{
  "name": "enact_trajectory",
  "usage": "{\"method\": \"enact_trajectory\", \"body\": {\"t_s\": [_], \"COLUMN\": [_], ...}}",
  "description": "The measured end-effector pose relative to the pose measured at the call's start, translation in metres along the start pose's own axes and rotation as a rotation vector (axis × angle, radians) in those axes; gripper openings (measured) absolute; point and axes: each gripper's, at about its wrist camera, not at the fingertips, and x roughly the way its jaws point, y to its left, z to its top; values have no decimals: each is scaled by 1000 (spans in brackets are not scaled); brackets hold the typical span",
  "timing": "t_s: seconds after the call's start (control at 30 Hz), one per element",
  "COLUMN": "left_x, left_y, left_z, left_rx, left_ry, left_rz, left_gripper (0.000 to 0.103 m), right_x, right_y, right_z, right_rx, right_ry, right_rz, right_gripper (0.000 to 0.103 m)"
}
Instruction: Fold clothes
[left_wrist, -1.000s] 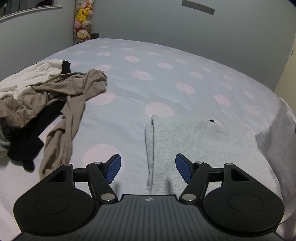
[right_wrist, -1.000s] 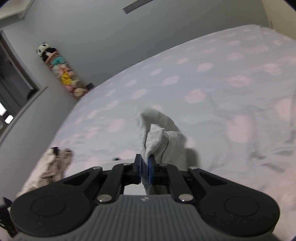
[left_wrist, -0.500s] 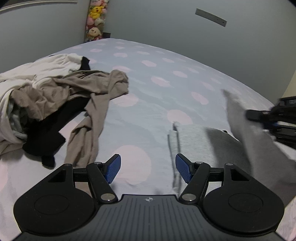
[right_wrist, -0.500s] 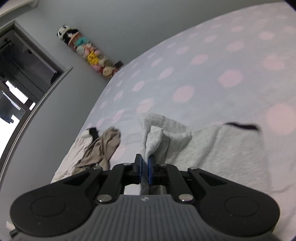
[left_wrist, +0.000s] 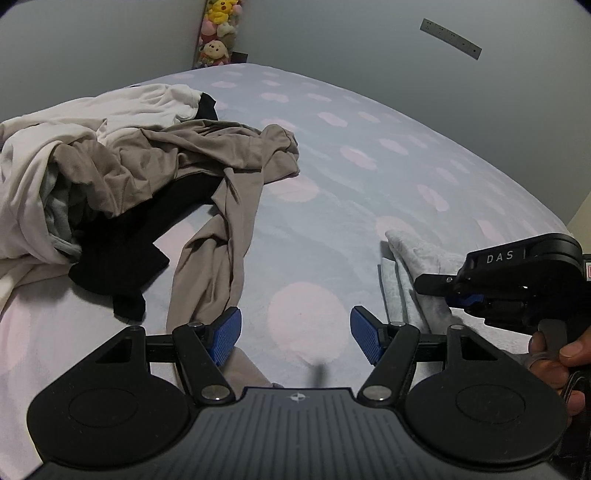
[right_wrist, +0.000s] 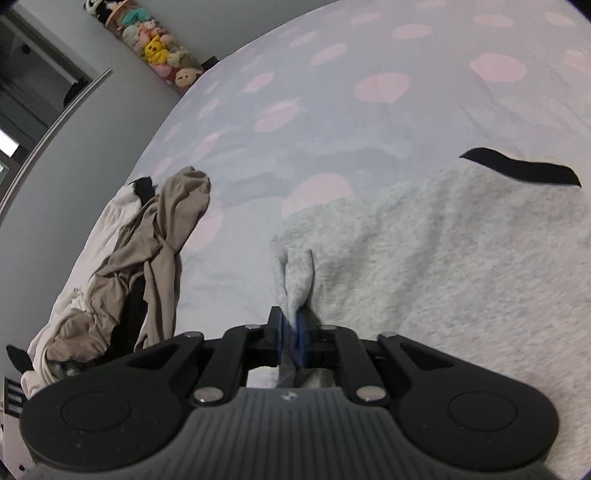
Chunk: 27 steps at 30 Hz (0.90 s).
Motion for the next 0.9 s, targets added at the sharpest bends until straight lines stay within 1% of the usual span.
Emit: {"method": "enact_trajectory", "body": {"t_s": [0.03, 0.1, 0.17, 0.2, 0.3, 0.33, 0.43, 0.57, 0.67, 0.73, 0.77, 0.83, 0.87, 0.9], "left_x": [-3, -9, -16, -19, -28, -31, -42, -52, -58, -60, -61, -60, -58, -55], "left_y": [-1, -4, -7, -9, -16, -19, -26, -34, -38, -44, -47, -55, -59, -62], "left_z": [1, 2, 2, 2, 0, -2, -7, -16, -23, -30, -33, -38, -41, -44], "left_rx": [1, 5, 9, 12, 26, 31, 37, 24, -2, 1, 6, 40, 58, 77], "left_ry": [-3, -12, -19, -20, -19, -19, -16, 2, 31, 51, 61, 79, 88, 96], "left_rz": [-1, -5, -10, -12, -23, -25, -52, -113, -165, -189, -197, -185, -176, -168], "left_gripper": [64, 64, 64, 64, 64, 63, 61, 61, 61, 61, 61, 61, 52, 45], "right_x": [-6, -22, -42, -53, -91, -104, -135, -162, -172, -176, -178, -181, -179, -177], "right_y": [1, 5, 8, 10, 7, 4, -11, -36, -54, -64, -69, -76, -77, -78], "right_z": [1, 1, 0, 0, -7, -11, -30, -60, -83, -100, -109, -123, -125, -127], "right_rx": [-3, -11, -23, -29, -55, -64, -100, -129, -150, -184, -205, -239, -254, -269], "right_ry": [-4, -23, -53, -68, -121, -140, -178, -191, -179, -169, -164, -155, -150, -146], "right_rz": [6, 28, 58, 73, 89, 88, 42, -17, -55, -89, -107, -148, -162, -175], "right_gripper": [16, 29, 34, 36, 36, 36, 36, 37, 37, 37, 37, 37, 39, 44]}}
